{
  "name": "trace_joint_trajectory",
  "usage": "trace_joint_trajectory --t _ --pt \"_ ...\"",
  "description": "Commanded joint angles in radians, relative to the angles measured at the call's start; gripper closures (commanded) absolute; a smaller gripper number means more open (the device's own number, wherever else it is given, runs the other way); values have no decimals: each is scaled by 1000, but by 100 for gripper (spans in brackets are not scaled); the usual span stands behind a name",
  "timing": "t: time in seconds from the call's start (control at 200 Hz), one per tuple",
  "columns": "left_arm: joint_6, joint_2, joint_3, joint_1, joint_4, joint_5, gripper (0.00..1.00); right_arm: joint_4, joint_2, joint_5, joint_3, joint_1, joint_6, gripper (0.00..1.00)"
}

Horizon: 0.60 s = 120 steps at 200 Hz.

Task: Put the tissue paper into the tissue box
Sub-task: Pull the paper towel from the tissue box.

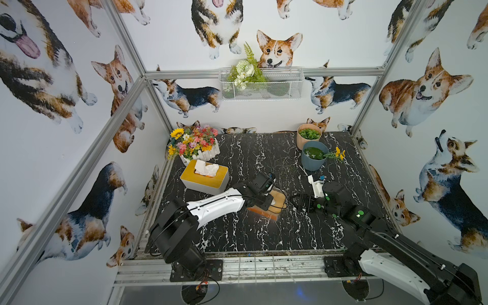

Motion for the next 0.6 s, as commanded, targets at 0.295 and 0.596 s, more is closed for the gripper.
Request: trace_joint_trajectory --t 0.295,0.596 --pt "-20 -15 -19 0 44 1 100 44 3 -10 0 0 3 3" --pt "-48 -103 -57 12 111 23 100 51 6 -27 1 -1 -4 3"
